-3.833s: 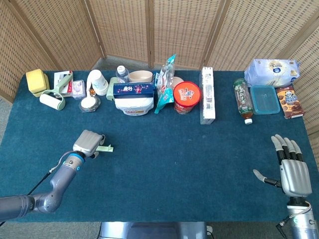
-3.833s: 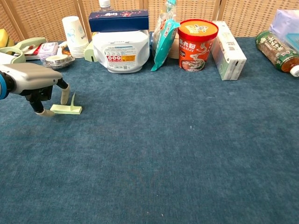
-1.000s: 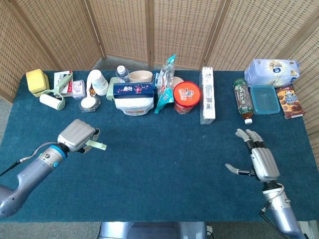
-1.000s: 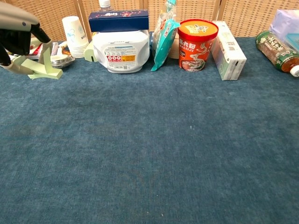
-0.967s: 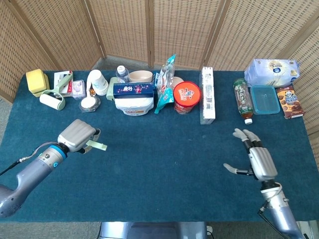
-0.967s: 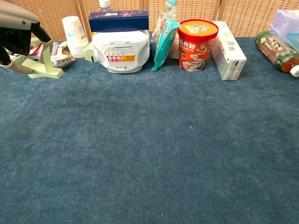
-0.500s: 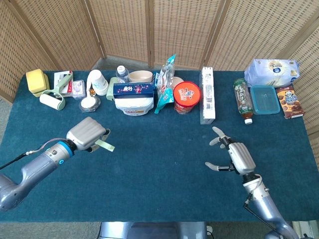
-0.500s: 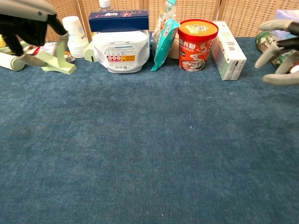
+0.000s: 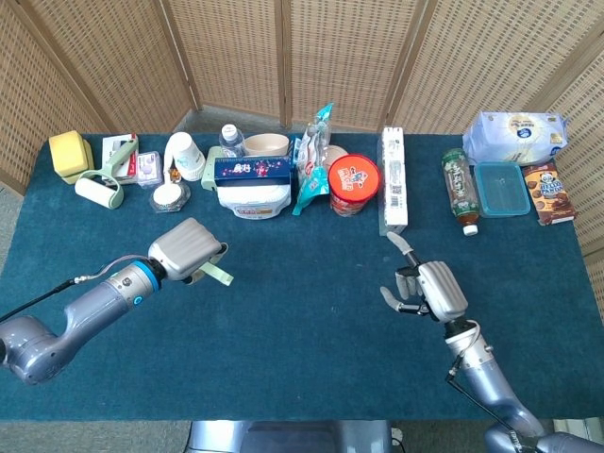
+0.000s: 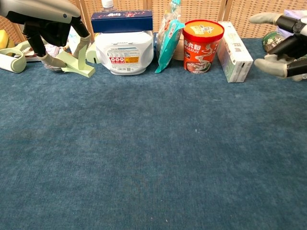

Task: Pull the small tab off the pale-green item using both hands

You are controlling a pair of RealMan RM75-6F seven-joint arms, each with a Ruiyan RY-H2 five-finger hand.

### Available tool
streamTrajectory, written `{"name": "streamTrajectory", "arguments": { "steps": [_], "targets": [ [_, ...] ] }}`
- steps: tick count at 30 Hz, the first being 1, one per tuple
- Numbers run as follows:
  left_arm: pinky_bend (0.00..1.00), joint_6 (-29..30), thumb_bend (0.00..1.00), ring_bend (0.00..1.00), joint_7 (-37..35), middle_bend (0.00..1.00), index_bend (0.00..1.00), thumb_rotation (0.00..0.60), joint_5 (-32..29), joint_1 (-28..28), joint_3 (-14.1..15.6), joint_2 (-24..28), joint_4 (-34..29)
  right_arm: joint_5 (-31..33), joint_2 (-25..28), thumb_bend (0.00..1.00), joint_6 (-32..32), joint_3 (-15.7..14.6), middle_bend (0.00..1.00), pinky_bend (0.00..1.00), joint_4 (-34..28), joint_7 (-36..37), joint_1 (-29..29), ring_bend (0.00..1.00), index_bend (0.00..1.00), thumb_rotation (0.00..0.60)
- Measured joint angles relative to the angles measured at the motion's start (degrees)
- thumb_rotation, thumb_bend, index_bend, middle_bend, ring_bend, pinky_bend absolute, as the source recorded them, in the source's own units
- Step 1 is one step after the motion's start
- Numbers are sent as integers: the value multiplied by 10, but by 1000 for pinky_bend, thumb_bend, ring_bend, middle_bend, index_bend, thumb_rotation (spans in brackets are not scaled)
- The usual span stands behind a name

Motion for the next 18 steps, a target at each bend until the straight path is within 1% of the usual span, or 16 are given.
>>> {"name": "streamTrajectory", "arguments": {
  "steps": [3, 6, 8, 9, 11, 14, 18],
  "targets": [
    [1000, -4, 387, 1000, 2, 1000, 599, 600, -5, -6, 2, -3, 4, -1, -6, 404, 4, -2, 976, 893, 10, 7, 3, 940, 101, 446],
    [1000, -8, 387, 1000, 5, 1000, 598, 600, -10, -13, 3, -6, 8, -1, -8, 395, -4, -6, 1000, 919, 13, 8, 8, 988, 229, 446],
    [1000, -9, 387, 1000, 7, 1000, 596, 600, -14, -18, 3, -7, 9, 0, -8, 387, -12, -10, 1000, 924, 14, 7, 11, 998, 288, 473],
    [1000, -9, 387, 1000, 8, 1000, 596, 600, -15, -20, 2, -8, 9, 0, -8, 386, -17, -13, 1000, 924, 14, 4, 13, 999, 291, 477],
    [1000, -10, 387, 1000, 11, 1000, 596, 600, -19, -25, 2, -9, 9, 1, -8, 377, -21, -15, 1000, 925, 14, -2, 16, 1000, 313, 522],
    [1000, -12, 387, 1000, 16, 1000, 595, 600, -26, -33, 2, -11, 10, 3, -9, 377, -25, -17, 1000, 925, 12, -12, 20, 1000, 322, 561],
    [1000, -13, 387, 1000, 23, 1000, 595, 600, -35, -41, 3, -17, 12, 6, -11, 379, -30, -19, 1000, 925, 9, -24, 24, 1000, 318, 572]
  ]
}}
